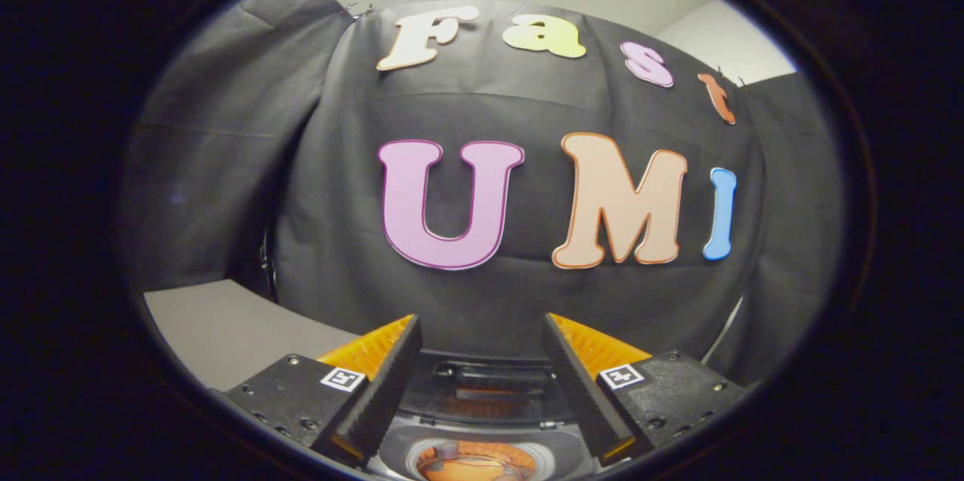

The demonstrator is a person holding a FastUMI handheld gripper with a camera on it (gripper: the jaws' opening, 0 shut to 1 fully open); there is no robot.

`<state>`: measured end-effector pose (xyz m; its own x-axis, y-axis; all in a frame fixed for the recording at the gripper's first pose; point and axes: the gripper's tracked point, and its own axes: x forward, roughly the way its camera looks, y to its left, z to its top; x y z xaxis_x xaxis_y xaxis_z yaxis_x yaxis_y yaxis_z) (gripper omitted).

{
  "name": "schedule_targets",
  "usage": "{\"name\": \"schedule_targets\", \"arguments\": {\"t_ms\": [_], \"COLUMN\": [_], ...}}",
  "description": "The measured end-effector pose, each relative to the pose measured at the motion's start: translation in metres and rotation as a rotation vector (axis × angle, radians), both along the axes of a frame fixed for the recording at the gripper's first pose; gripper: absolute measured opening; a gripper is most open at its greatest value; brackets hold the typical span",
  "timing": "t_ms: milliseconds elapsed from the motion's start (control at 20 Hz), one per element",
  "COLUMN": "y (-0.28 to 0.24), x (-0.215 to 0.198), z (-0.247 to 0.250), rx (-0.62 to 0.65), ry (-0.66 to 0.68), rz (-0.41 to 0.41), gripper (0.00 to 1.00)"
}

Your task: Put the clothes into the washing machine and then close the washing machine lid.

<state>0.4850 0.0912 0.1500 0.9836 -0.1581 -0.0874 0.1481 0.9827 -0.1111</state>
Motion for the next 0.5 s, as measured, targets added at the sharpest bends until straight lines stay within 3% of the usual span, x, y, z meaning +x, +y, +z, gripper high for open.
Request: {"name": "schedule_targets", "arguments": {"t_ms": [350, 500], "y": [-0.030, -0.037], "x": [0.077, 0.096], "z": [-0.087, -0.105], "rx": [0.013, 0.025], "ry": [0.161, 0.181], "rz": [-0.075, -0.047], "gripper": [0.98, 0.98]}}
